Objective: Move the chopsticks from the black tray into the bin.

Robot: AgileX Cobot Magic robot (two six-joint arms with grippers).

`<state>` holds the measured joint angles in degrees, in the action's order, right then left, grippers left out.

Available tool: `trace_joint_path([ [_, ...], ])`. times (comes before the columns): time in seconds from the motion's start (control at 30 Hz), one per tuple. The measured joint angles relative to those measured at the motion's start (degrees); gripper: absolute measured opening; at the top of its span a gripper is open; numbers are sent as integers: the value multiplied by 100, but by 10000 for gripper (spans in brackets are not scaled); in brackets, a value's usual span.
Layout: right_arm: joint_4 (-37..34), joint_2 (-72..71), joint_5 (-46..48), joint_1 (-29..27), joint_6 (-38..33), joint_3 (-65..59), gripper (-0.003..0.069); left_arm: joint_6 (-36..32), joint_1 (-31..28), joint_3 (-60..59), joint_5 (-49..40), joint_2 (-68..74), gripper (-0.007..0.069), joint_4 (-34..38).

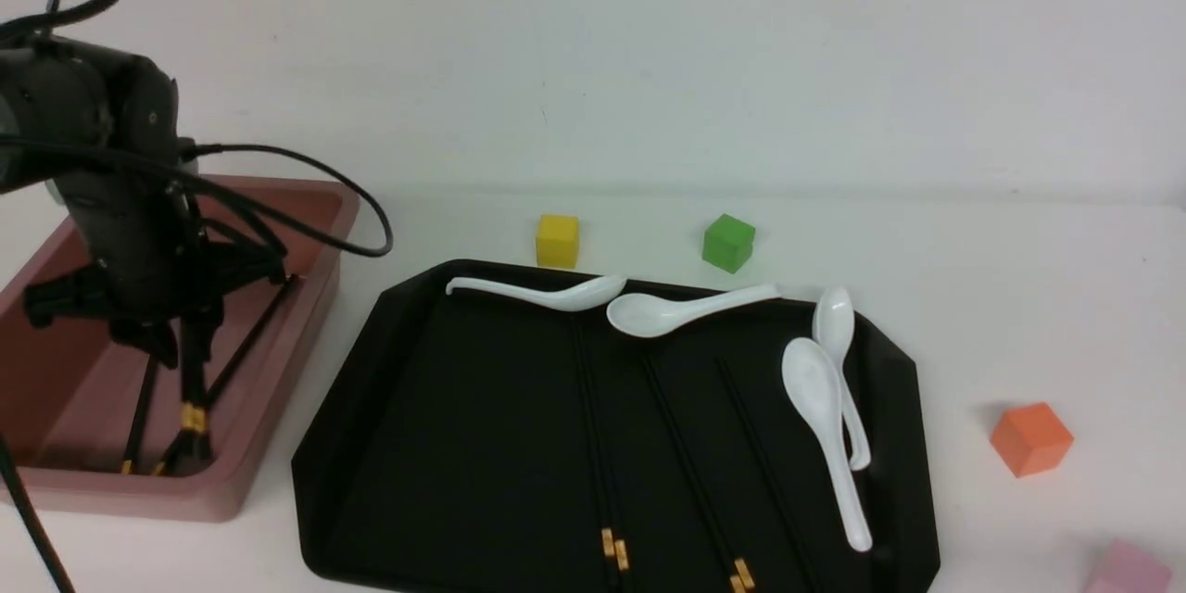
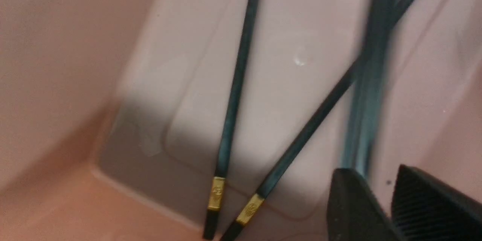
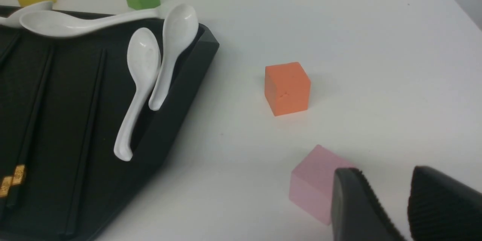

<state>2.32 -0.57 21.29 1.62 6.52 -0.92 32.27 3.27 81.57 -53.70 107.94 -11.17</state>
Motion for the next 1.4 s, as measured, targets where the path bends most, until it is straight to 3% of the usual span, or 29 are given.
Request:
trace_joint_path([
  [0.1, 0, 0, 0, 0, 0, 0, 240, -76, 0, 140, -113, -50, 237, 143],
  [0.27, 0, 0, 0, 0, 0, 0, 240, -346, 0, 188, -420, -495, 238, 257],
  [0.43, 0, 0, 0, 0, 0, 0, 240, -795, 0, 188, -850, -1174, 168, 428],
  [0.67, 0, 0, 0, 0, 0, 0, 240, -1438, 0, 65, -1367, -2396, -13, 1117],
  [0.93, 0, 0, 0, 0, 0, 0, 240, -1855, 0, -1142, -1325, -4299, -13, 1754],
  [1.17, 0, 0, 0, 0, 0, 0, 240, -1908, 0, -2814, -454, -6480, -13, 2188],
  [1.4, 0, 0, 0, 0, 0, 0, 240, -1908, 0, -4877, 1208, -8497, -13, 2572],
])
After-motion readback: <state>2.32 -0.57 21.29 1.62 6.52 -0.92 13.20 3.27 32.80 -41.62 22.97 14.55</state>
